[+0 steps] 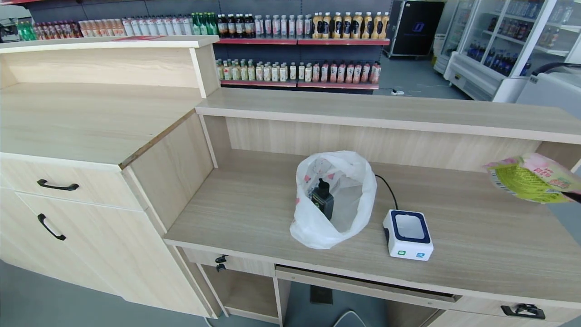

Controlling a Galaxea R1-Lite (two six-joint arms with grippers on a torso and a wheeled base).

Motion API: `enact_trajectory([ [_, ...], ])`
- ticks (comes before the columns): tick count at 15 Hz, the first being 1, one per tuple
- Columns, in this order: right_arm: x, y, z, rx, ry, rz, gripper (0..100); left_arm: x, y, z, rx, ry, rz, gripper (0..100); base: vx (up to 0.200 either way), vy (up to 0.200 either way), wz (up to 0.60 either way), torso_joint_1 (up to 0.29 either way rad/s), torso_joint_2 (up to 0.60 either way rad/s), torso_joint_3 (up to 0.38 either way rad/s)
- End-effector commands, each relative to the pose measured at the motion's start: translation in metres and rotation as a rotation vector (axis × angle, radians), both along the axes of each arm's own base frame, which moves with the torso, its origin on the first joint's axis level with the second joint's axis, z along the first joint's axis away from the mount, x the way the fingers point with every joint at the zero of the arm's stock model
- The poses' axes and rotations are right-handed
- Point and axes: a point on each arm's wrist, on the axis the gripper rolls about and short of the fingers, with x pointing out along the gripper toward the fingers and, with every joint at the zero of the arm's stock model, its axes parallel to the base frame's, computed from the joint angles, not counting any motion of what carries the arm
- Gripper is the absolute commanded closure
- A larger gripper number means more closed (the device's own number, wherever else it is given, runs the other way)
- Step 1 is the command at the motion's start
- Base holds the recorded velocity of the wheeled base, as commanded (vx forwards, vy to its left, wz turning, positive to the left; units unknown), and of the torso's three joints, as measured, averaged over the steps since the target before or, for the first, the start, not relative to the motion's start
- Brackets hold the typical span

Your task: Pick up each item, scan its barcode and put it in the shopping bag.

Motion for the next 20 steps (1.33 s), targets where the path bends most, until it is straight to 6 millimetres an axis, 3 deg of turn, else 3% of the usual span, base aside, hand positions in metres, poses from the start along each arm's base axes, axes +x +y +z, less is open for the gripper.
enact_trajectory([
  [1, 0.005, 0.000, -0.004, 0.003, 0.013, 0.010, 100, 0.000, 0.000, 0.000, 0.000, 0.000, 0.001, 0, 0.000, 0.000, 0.60, 0.002, 0.00, 0.002],
  [10, 0.009, -0.008, -0.046, -0.188, 0.105, 0.156, 100, 0.000, 0.000, 0.000, 0.000, 0.000, 0.001, 0, 0.000, 0.000, 0.00, 0.000, 0.00, 0.000],
  [20, 0.019, -0.016, -0.069, -0.335, 0.113, 0.212, 100, 0.000, 0.000, 0.000, 0.000, 0.000, 0.001, 0, 0.000, 0.000, 0.00, 0.000, 0.00, 0.000],
])
